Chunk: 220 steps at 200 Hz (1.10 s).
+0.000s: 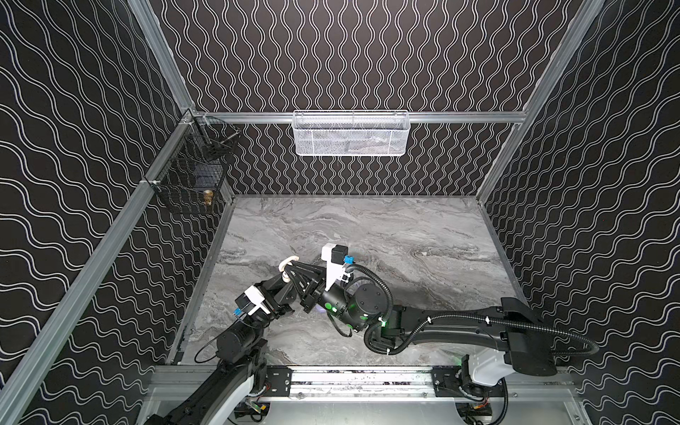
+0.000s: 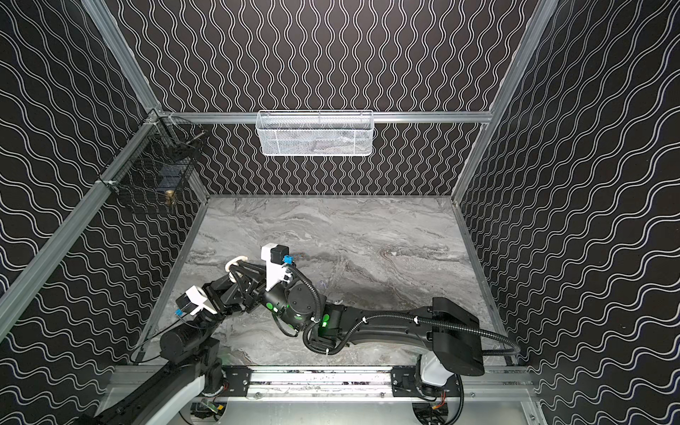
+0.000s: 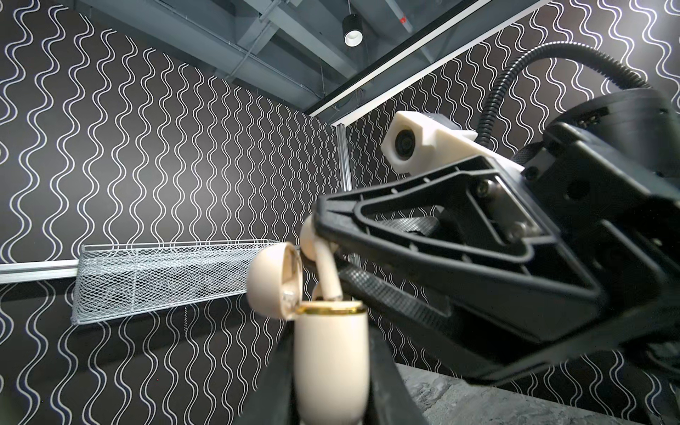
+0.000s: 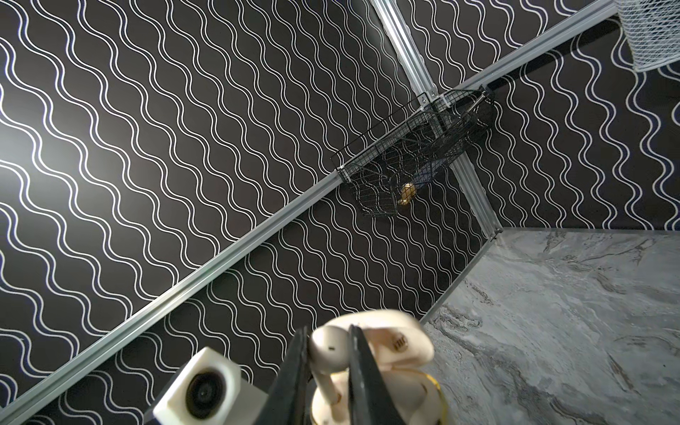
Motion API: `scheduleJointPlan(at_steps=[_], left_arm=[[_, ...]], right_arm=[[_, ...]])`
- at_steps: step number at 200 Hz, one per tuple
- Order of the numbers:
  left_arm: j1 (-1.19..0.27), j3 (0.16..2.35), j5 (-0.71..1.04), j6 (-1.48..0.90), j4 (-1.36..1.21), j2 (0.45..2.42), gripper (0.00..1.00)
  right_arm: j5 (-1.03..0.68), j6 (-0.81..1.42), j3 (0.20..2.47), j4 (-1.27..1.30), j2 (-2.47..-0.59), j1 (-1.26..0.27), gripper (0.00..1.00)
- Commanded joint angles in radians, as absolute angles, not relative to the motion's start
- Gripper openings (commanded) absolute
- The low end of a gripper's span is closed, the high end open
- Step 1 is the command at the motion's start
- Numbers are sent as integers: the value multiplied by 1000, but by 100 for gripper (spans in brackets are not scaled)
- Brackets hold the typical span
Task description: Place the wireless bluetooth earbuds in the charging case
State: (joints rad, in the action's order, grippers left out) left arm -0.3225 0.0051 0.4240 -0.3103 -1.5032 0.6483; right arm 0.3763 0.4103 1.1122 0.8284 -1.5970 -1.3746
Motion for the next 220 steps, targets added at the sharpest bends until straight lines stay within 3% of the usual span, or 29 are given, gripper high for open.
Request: scheduleJointPlan(at_steps=[1, 220], left_arm=[[-322, -14, 400, -317, -1548, 647, 0], [-322, -26, 379, -319, -1548, 623, 0]], right_arm=[[385, 407, 1120, 792, -1615, -1382, 17], [488, 377, 1170, 754, -1664, -1406, 10]])
